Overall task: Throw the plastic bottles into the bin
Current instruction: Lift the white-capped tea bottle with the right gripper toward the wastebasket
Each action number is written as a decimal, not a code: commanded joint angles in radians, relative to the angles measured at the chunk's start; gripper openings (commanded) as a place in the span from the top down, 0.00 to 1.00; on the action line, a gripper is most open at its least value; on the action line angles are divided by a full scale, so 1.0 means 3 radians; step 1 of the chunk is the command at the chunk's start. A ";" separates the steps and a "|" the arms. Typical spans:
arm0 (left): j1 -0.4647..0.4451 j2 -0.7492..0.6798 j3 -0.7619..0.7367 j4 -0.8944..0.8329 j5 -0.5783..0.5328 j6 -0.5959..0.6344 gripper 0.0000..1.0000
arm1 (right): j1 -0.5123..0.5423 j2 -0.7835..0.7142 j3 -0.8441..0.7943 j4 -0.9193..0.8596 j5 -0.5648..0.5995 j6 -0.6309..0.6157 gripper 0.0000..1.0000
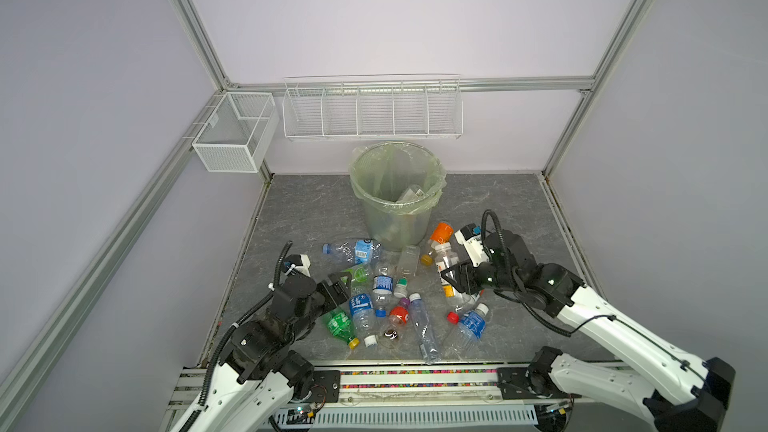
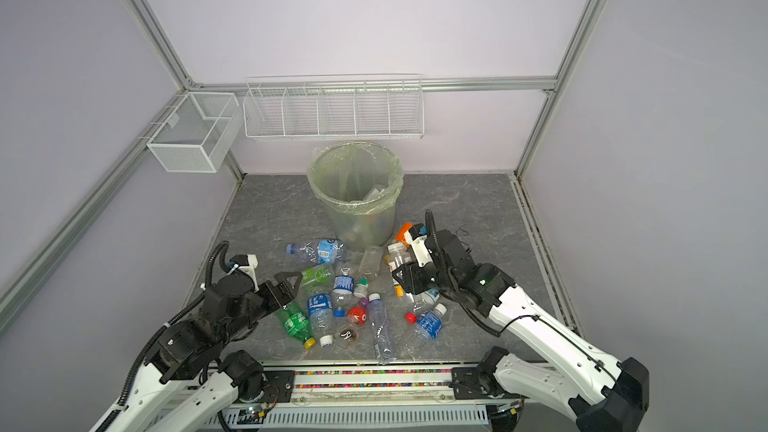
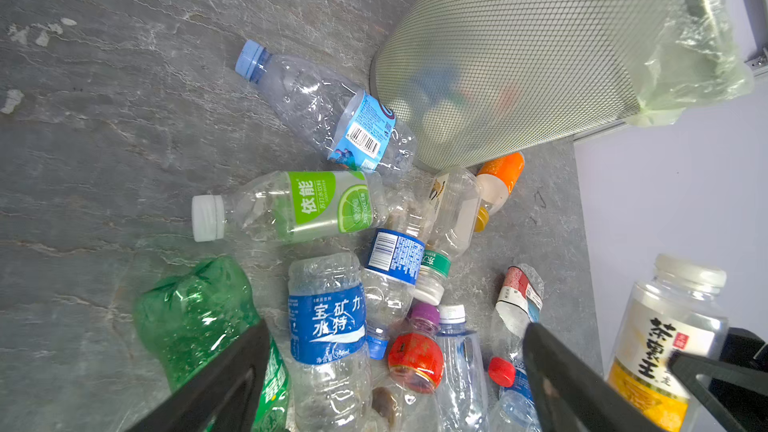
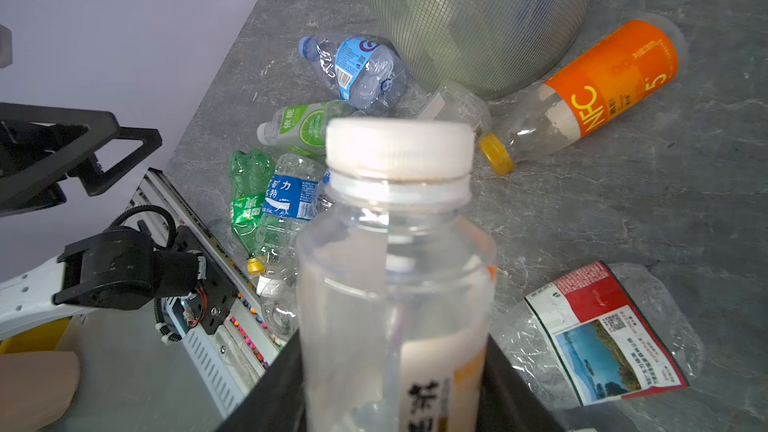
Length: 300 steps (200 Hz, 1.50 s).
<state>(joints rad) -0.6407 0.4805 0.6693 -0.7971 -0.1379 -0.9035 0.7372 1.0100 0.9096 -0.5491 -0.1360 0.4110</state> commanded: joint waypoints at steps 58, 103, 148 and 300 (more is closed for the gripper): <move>-0.0009 -0.0029 -0.0021 0.0106 0.0062 0.0038 0.06 | -0.0163 -0.0026 -0.0240 0.0395 -0.0635 -0.0018 0.93; -0.0012 -0.0111 -0.0223 0.0650 0.0456 -0.0017 0.06 | -0.0188 -0.0048 -0.0293 0.0575 -0.0816 0.0082 0.93; -0.0027 -0.0156 -0.0252 0.0765 0.0514 -0.0015 0.06 | -0.0193 -0.0131 -0.0217 0.0757 -0.1151 0.0154 0.93; -0.0084 -0.0263 -0.0319 0.0787 0.0488 -0.0073 0.06 | -0.0192 0.0175 0.0700 0.0697 -0.1363 0.0152 0.93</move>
<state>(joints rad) -0.6621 0.4160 0.5838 -0.5583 0.0200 -0.9127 0.6830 1.0260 1.0458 -0.3260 -0.5297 0.4713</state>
